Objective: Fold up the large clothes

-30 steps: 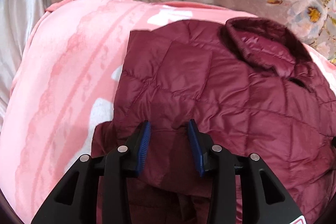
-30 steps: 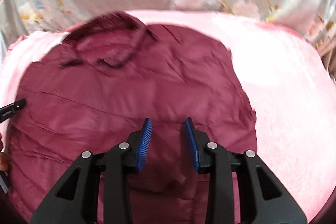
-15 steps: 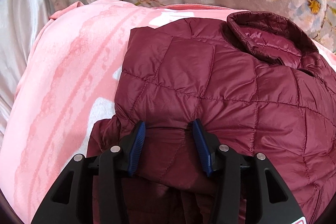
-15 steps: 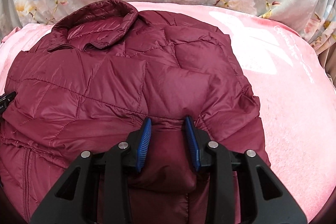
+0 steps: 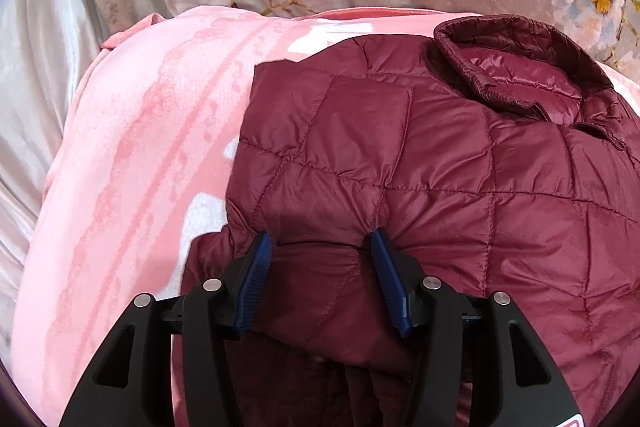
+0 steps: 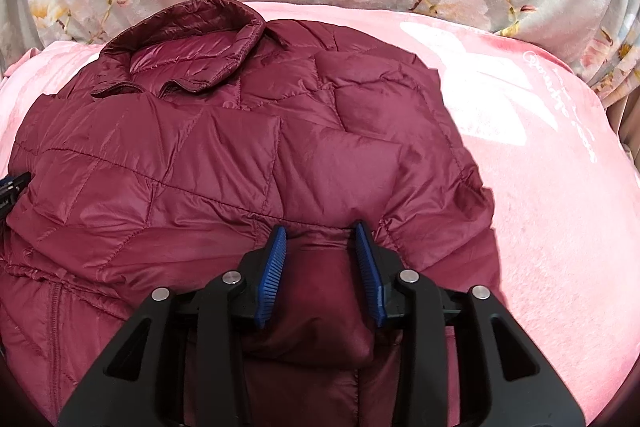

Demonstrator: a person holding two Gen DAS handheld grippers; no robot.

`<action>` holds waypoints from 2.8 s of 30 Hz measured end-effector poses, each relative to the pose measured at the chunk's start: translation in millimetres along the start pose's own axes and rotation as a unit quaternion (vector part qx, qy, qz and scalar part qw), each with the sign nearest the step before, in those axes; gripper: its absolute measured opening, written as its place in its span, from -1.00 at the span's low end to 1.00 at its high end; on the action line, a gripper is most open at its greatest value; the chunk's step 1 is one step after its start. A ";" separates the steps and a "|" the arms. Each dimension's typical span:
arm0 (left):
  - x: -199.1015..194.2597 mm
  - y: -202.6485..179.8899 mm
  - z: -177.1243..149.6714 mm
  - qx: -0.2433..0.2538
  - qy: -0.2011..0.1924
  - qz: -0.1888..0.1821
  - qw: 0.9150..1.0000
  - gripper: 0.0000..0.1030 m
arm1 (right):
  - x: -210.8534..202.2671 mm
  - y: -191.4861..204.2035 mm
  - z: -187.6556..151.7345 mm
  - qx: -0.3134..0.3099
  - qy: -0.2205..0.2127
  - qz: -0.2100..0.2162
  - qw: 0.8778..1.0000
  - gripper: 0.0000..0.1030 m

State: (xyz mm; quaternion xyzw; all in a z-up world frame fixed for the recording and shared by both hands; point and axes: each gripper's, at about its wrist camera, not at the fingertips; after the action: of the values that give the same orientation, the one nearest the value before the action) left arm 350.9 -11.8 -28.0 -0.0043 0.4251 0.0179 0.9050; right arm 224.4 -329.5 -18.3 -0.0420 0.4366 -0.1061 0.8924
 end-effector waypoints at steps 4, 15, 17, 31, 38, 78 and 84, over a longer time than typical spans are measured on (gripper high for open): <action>-19.5 5.0 31.3 -0.055 0.033 -0.096 0.993 0.02 | -23.3 -17.2 27.1 0.051 -0.042 0.071 0.995 -0.03; 31.7 -66.4 94.8 -0.142 0.131 -0.213 0.958 0.12 | 61.6 -23.0 90.5 0.214 -0.005 0.278 0.936 0.00; 48.0 -72.0 93.4 -0.151 0.145 -0.202 0.957 -0.03 | 80.5 -20.4 94.2 0.233 0.006 0.290 0.928 -0.10; 50.1 -104.9 38.3 0.026 0.019 -0.100 0.994 -0.98 | 88.8 16.3 86.8 0.072 -0.012 0.163 0.984 -0.80; 50.4 -105.7 36.7 0.031 0.008 -0.096 0.995 -0.99 | 88.8 23.2 83.9 0.047 -0.026 0.135 0.989 -0.81; 98.7 -124.1 105.0 0.020 0.064 -0.105 0.992 -0.92 | 128.9 9.6 155.8 0.007 -0.034 0.114 0.993 -0.68; 97.2 -130.3 87.7 0.048 0.013 -0.086 0.995 -0.92 | 129.8 27.7 147.9 -0.026 -0.055 0.070 0.996 -0.67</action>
State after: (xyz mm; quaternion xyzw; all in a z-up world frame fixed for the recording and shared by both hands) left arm 485.1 -137.2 -47.8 0.0021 0.4352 -0.0804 0.8967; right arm 422.6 -334.5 -31.9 -0.0404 0.3915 -0.0299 0.9188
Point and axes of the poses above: each gripper's, at about its wrist camera, not at the fingertips, and x roughly the way its jaws point, y to its left, z to its top, and after that the axes turned 12 degrees about -x, right-handed
